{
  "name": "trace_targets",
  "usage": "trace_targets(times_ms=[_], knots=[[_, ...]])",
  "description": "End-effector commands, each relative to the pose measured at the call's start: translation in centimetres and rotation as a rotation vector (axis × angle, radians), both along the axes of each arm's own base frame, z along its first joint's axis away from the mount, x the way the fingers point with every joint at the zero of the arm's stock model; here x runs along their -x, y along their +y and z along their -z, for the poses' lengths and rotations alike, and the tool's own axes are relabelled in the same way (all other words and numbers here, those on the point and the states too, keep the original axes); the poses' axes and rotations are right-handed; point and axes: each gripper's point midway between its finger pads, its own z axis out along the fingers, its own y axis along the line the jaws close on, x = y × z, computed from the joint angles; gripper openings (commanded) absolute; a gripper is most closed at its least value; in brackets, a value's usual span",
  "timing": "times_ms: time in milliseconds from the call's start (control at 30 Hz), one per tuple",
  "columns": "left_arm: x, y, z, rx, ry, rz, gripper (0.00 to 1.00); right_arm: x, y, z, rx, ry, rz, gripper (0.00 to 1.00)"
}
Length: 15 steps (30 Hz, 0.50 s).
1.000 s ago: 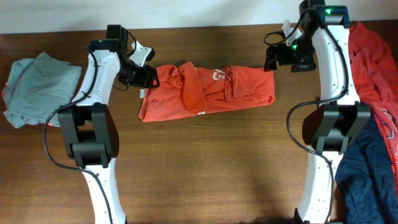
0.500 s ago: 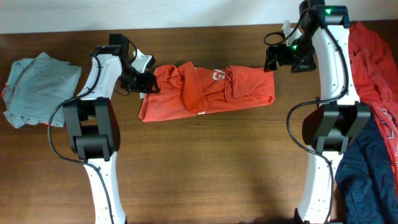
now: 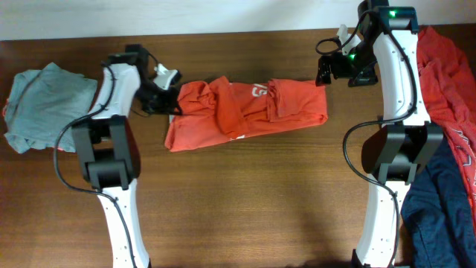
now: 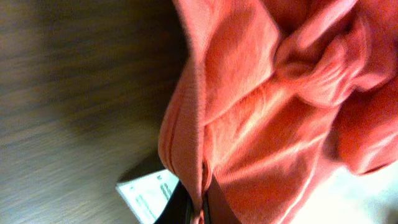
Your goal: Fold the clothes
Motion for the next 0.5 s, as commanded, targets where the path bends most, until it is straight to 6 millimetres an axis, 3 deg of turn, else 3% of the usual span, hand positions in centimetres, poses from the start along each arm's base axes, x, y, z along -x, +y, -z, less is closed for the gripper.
trace_targets(times_ms=[0,133,267,367,467], knots=[[-2.1,4.9,-3.5,0.0,-0.065,-0.1,0.01,-0.1,0.1,-2.0,0.005,-0.052,-0.009,0.98],[-2.8,8.7,-6.9,-0.01,-0.114,-0.172,0.0,-0.1,0.1,-2.0,0.005,-0.051,-0.009,0.98],[-2.8,10.2,-8.0,-0.017,-0.128,-0.199,0.01,0.0,0.1,-2.0,0.004,-0.048,-0.009,0.98],[-2.8,9.5,-8.1,-0.007,-0.127,-0.189,0.01,0.0,0.4,-2.0,-0.01,-0.049,-0.011,0.98],[-3.4,6.3,-9.5,0.073,-0.156,-0.143,0.01,0.0,0.4,-2.0,-0.01,-0.049,-0.012,0.98]])
